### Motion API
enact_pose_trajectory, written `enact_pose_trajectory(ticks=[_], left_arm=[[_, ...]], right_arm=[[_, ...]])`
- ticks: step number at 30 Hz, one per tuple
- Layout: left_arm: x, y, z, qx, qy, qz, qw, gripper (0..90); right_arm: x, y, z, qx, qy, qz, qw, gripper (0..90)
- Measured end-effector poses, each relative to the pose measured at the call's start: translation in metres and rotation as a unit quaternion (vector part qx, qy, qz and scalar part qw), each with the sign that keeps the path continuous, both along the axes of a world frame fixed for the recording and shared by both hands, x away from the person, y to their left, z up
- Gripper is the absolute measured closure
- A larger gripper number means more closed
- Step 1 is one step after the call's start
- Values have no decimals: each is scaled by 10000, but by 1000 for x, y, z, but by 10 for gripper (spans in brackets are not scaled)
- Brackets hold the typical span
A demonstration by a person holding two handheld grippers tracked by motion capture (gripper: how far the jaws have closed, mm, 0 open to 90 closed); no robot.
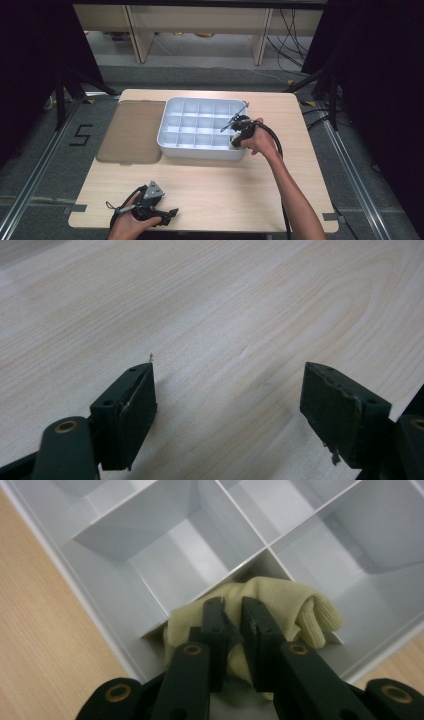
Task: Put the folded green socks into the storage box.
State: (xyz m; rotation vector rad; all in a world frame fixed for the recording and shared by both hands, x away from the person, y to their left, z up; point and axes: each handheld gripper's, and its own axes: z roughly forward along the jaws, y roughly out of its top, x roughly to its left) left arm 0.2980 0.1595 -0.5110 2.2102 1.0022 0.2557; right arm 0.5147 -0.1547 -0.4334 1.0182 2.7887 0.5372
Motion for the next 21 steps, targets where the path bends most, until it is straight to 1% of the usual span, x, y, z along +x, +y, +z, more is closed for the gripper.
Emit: enact_pose_trajectory(ticks=[1,4,8,10,11,13,14,15,17,18,19,20,21], left_arm=[[0,0,0,2,0,1,10000,220],[0,0,0,8,3,-8,10000,220],[0,0,0,9,0,-10,10000,220],[0,0,0,7,-14,8,10000,220],[0,1,1,18,-12,-31,10000,220],[0,1,1,35,1,-22,10000,220],[0,1,0,8,-13,-19,10000,220],[0,1,1,32,7,-8,10000,220],[0,0,1,37,31,-8,10000,220],[0,0,0,3,-5,-6,10000,220],[0,0,0,11,0,-14,10000,220],[0,0,1,8,-8,-5,10000,220],[0,0,1,31,-22,11,10000,220]], right_arm=[[1,0,-2,-47,-11,14,10000,814],[3,4,-10,-160,128,-3,9998,817],[5,6,-13,-253,148,17,9996,815],[5,6,-13,-244,151,20,9996,811],[5,5,-13,-172,143,24,9997,801],[3,3,-9,-53,122,-50,9999,791],[2,1,-5,29,96,-26,9999,788],[2,-2,-1,164,39,-2,9999,788],[0,-5,7,271,-37,-40,9996,784],[-1,-10,16,385,-180,-90,9991,780],[-1,-12,19,413,-189,-115,9989,779],[-1,-12,19,413,-189,-115,9989,779],[-3,-14,24,454,-232,-149,9986,777]])
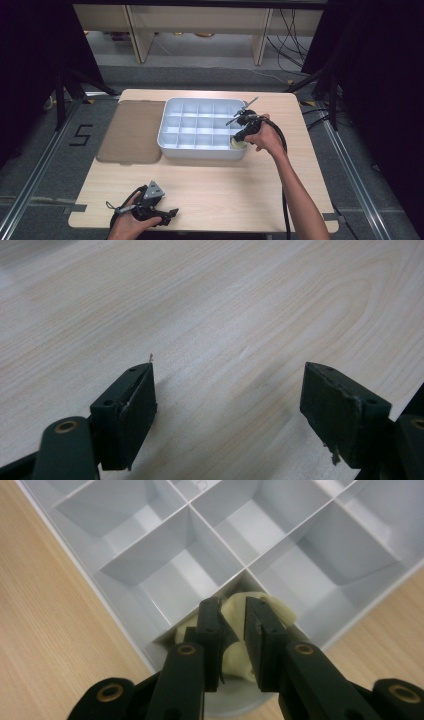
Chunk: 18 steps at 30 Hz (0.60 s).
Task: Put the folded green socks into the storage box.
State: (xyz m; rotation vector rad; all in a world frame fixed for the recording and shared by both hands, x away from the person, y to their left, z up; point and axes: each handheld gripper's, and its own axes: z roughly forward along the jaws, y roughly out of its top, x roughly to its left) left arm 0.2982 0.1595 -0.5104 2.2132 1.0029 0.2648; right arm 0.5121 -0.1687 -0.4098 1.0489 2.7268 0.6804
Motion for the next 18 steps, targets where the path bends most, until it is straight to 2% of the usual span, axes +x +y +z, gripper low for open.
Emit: enact_pose_trajectory(ticks=[1,3,4,6,7,8,9,12,14,17,18], left_arm=[[0,1,1,8,32,-50,10000,220],[0,1,1,41,20,64,10000,220],[0,2,2,18,2,4,10000,220],[1,2,2,-4,-36,18,10000,218],[1,2,2,-41,-35,25,10000,218],[0,2,2,-78,49,46,9999,218],[0,3,3,-49,6,53,10000,217],[1,4,3,-14,-23,28,10000,214],[2,4,2,-10,-36,18,10000,213],[2,5,2,-42,-55,63,10000,212],[2,6,2,-42,-78,61,9999,211]], right_arm=[[-2,-2,4,48,36,-71,10000,773],[-5,-6,11,121,-62,-114,9998,759],[-8,-9,15,199,-32,-164,9997,747],[-13,-14,20,328,-81,-178,9993,728],[-20,-19,24,412,-104,-270,9987,706],[-20,-19,24,412,-104,-270,9987,706],[-21,-21,24,463,-184,-191,9986,693],[-30,-29,27,685,-250,-257,9970,655],[-34,-35,27,777,-384,-263,9959,631],[-41,-40,25,962,-388,-373,9939,600],[-45,-43,23,936,-406,-339,9942,584]])
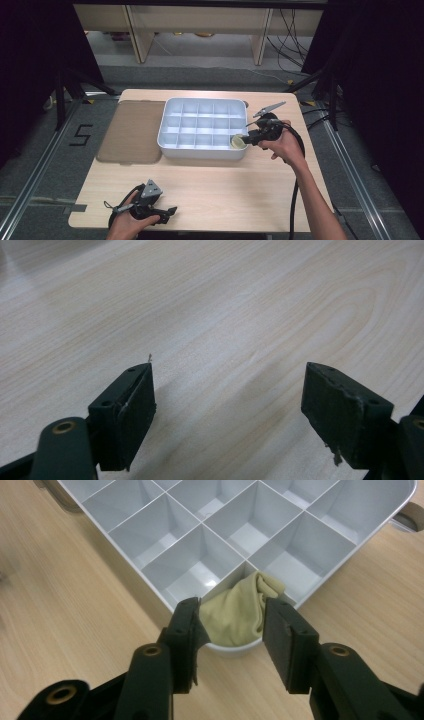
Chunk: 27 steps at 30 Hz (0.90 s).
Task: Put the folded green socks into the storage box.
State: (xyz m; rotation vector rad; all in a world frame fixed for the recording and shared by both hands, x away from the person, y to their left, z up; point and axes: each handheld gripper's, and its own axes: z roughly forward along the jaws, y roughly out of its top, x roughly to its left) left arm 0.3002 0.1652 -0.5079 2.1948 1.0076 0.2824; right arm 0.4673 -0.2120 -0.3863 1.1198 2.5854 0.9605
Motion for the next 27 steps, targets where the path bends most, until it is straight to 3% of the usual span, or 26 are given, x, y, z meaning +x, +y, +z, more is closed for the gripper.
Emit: enact_pose_trajectory(ticks=[4,5,6,8,9,10,16,18,19,21,23,24,25,27], left_arm=[[0,0,0,-45,15,100,9999,200],[0,1,0,-40,-2,81,10000,199],[0,1,0,-39,-5,73,10000,199],[0,0,0,-40,-3,82,10000,199],[0,0,0,-45,-3,81,10000,199],[0,1,-1,-49,-18,76,10000,199],[0,1,-1,-124,-17,106,9999,195],[0,1,-2,-122,-14,115,9999,194],[0,1,-2,-145,6,129,9998,194],[0,1,-2,-159,8,92,9998,194],[1,2,-2,-188,6,68,9998,193],[3,4,-2,-51,-53,-7,10000,193],[2,3,-4,-187,-25,101,9998,193],[3,4,-5,-105,-34,56,9999,193]], right_arm=[[-7,-8,-6,146,-125,-11,9998,533],[-10,-7,-7,282,-76,-136,9995,529],[-11,-11,-8,271,-59,-50,9996,520],[-15,-12,-14,451,-182,-143,9987,493],[-19,-12,-13,418,2,-168,9990,477],[-18,-14,-16,467,-154,-100,9987,463],[-35,-14,-23,826,-187,-115,9963,393],[-39,-13,-24,909,-98,-128,9957,386],[-40,-13,-27,945,-209,-70,9953,383],[-42,-13,-29,984,-224,-77,9949,374],[-46,-12,-30,1093,-132,-107,9939,374],[-47,-12,-29,1122,-100,-87,9936,374],[-48,-11,-29,1078,-152,-52,9940,374],[-51,-10,-29,1069,-165,-48,9941,373]])
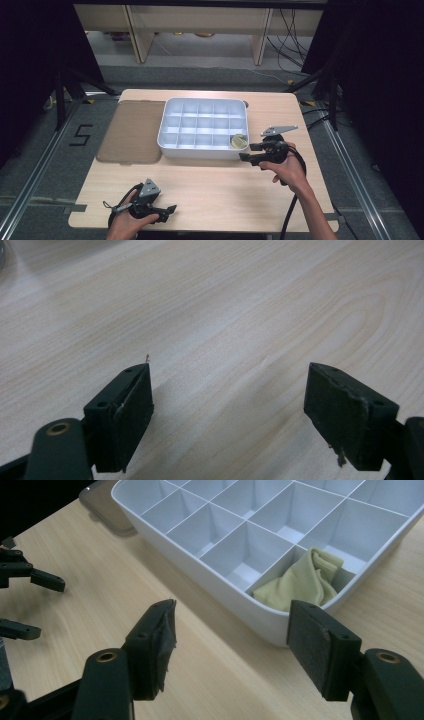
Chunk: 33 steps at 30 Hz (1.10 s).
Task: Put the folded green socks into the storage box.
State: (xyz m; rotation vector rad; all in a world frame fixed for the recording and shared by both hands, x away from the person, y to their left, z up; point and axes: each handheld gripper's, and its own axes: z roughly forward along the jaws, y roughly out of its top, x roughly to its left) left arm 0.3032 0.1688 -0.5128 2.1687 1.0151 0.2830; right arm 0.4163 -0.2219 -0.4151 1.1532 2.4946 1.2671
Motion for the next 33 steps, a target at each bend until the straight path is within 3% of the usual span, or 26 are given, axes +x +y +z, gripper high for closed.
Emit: enact_pose_trajectory(ticks=[5,7,9,14,19,22,24,25,27,28,29,30,31,33], left_arm=[[-1,-2,0,-64,17,73,10000,193],[0,0,1,-37,-8,-29,10000,193],[0,0,0,-46,-3,43,10000,193],[0,0,1,-27,-30,-47,10000,193],[-1,-1,-1,-14,-38,0,10000,193],[-1,-2,-1,-13,-56,-21,10000,193],[-2,-2,0,-33,-37,-51,10000,193],[-2,-2,0,-52,-67,-40,10000,193],[-1,0,1,11,-49,-100,9999,193],[-2,-1,0,-73,-16,2,10000,193],[-1,-2,-1,-85,-32,57,9999,193],[-2,-2,-1,-122,-16,38,9999,193],[-2,-1,0,-16,-37,-74,10000,193],[-2,-2,-1,-88,-55,48,9999,193]], right_arm=[[-4,3,-4,3,-8,-15,10000,359],[-4,4,-6,-5,-18,30,10000,353],[-7,6,-7,56,121,7,9999,344],[-10,6,-9,48,-35,-19,10000,314],[-17,10,-11,150,153,-87,9997,268],[-19,11,-15,10,11,-27,10000,243],[-20,11,-15,39,2,-38,10000,243],[-24,13,-15,42,139,-75,9999,246],[-25,13,-17,29,88,-15,10000,248],[-27,13,-18,114,123,-3,9999,249],[-28,13,-19,36,45,-46,10000,249],[-28,12,-20,12,7,14,10000,249],[-30,13,-21,56,60,40,10000,249],[-32,14,-24,33,33,54,10000,249]])
